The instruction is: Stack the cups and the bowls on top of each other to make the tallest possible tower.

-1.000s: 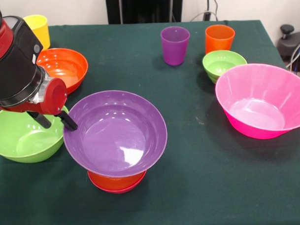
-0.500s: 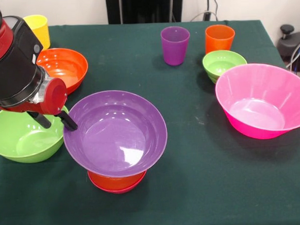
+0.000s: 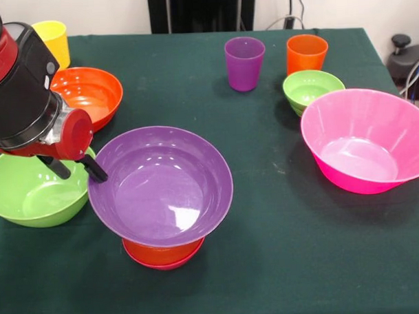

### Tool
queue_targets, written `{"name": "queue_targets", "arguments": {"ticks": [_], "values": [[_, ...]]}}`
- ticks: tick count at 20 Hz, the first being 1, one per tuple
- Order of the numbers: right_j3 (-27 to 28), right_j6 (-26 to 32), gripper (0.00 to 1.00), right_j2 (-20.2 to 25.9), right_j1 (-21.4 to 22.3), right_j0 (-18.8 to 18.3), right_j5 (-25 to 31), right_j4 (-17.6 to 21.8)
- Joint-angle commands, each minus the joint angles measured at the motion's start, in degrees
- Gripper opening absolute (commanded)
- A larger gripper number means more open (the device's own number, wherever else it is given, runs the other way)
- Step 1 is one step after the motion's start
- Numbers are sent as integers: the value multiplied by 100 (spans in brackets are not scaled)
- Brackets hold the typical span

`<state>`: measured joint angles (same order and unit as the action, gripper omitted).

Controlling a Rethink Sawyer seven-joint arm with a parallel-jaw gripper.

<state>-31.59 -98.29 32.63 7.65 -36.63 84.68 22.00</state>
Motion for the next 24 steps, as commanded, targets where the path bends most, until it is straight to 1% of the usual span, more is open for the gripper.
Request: {"name": "queue_targets", "arguments": {"ticks": [1,4,10,12,15,18,21,24], "values": [[-161,1940,100,-93,-49,-54,326,452],[-115,1965,100,-89,-67,-72,351,470],[154,2018,100,-13,-178,-51,466,565],[352,2057,100,50,-249,-31,598,629],[725,2137,100,185,-368,21,830,776],[873,2151,100,259,-433,42,876,866],[962,2240,100,293,-439,49,775,977],[1261,2521,100,450,-491,93,700,1261]]}}
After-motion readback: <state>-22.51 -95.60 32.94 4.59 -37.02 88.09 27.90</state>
